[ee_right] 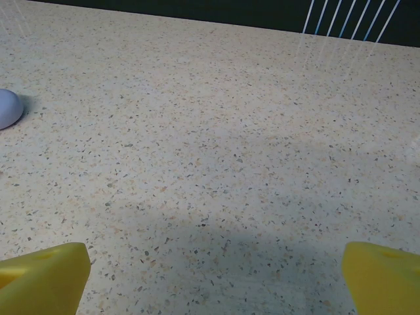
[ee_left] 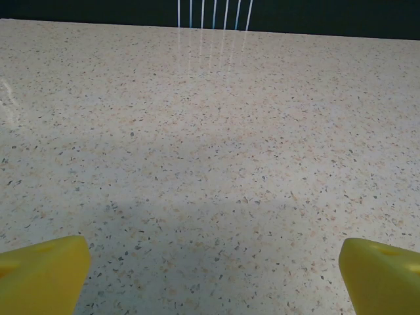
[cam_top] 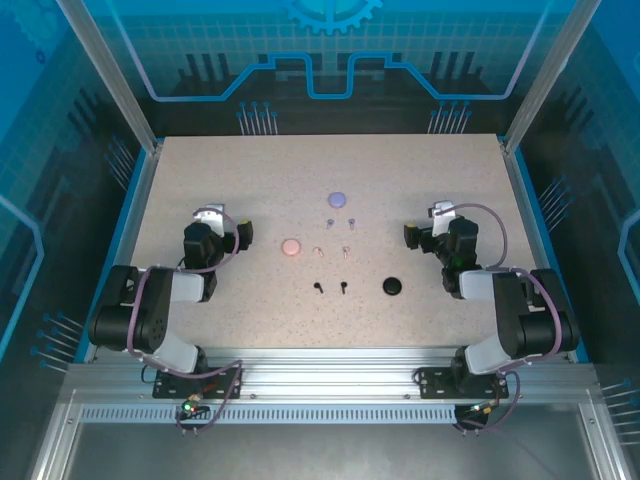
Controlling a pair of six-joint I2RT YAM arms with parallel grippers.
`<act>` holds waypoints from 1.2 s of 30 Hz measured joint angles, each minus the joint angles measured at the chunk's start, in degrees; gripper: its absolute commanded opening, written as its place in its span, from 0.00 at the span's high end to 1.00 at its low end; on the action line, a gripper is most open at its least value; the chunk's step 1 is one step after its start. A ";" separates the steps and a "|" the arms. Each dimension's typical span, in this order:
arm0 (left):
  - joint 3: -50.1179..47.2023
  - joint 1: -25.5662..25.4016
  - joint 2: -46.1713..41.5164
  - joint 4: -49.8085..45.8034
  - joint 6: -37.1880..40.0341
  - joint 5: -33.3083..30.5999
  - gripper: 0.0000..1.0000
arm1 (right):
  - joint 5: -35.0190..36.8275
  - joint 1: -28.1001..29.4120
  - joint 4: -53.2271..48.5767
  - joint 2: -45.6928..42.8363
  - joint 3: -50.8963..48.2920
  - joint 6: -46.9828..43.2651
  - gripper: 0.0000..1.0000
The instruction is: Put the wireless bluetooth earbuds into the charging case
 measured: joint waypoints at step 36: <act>0.02 0.04 -0.13 -0.46 -0.07 -0.26 0.01 | -0.81 -0.02 -1.38 -0.24 0.39 0.26 0.00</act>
